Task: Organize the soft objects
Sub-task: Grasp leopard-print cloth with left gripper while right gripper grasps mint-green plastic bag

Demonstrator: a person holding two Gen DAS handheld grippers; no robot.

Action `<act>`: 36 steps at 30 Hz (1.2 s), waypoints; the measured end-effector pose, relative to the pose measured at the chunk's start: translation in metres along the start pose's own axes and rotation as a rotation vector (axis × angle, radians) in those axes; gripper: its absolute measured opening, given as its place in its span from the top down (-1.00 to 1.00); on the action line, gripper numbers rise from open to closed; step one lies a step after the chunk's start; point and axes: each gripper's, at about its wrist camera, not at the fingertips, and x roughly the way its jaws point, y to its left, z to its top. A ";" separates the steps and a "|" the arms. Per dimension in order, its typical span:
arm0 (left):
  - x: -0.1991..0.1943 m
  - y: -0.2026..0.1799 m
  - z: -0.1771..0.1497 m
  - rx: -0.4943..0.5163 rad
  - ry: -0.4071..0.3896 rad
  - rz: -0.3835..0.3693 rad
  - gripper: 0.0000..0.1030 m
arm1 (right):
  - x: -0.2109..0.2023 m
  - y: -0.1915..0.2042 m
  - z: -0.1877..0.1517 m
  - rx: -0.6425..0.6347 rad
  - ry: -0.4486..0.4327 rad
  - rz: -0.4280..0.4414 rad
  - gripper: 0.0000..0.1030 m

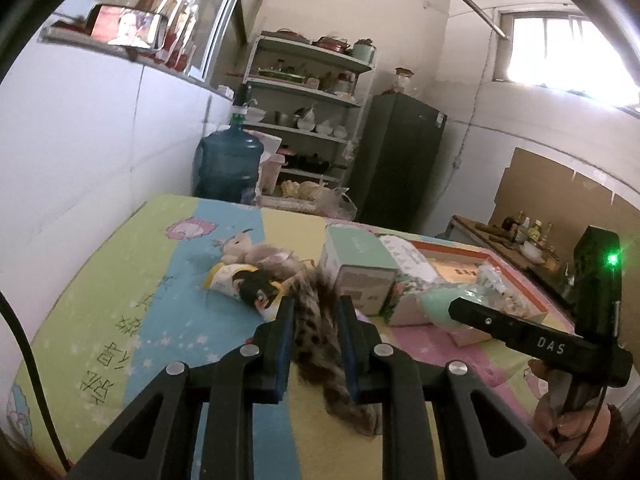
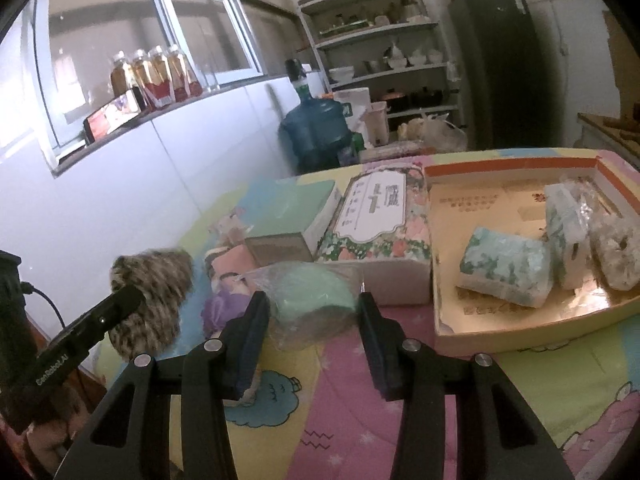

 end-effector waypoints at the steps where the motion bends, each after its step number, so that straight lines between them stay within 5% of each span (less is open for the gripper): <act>1: -0.001 -0.003 0.001 0.004 -0.006 -0.004 0.60 | -0.002 0.000 0.001 -0.001 -0.006 -0.001 0.10; 13: 0.005 0.001 -0.009 -0.025 0.037 -0.019 0.63 | -0.017 -0.013 -0.003 0.009 -0.021 -0.004 0.10; 15: 0.007 0.008 -0.016 -0.054 0.056 -0.011 0.43 | -0.017 -0.015 -0.004 0.013 -0.016 0.001 0.10; 17: 0.007 0.013 -0.022 -0.070 0.069 0.001 -0.10 | -0.016 -0.015 -0.004 0.015 -0.014 0.007 0.10; 19: 0.007 0.017 -0.027 -0.077 0.073 0.017 -0.24 | -0.015 -0.014 -0.005 0.015 -0.013 0.015 0.10; 28: 0.028 0.026 -0.044 -0.060 0.150 0.137 -0.25 | -0.013 -0.014 -0.005 0.023 -0.006 0.022 0.10; 36: 0.042 0.025 -0.055 -0.056 0.188 0.128 -0.25 | -0.012 -0.017 -0.006 0.031 -0.001 0.025 0.10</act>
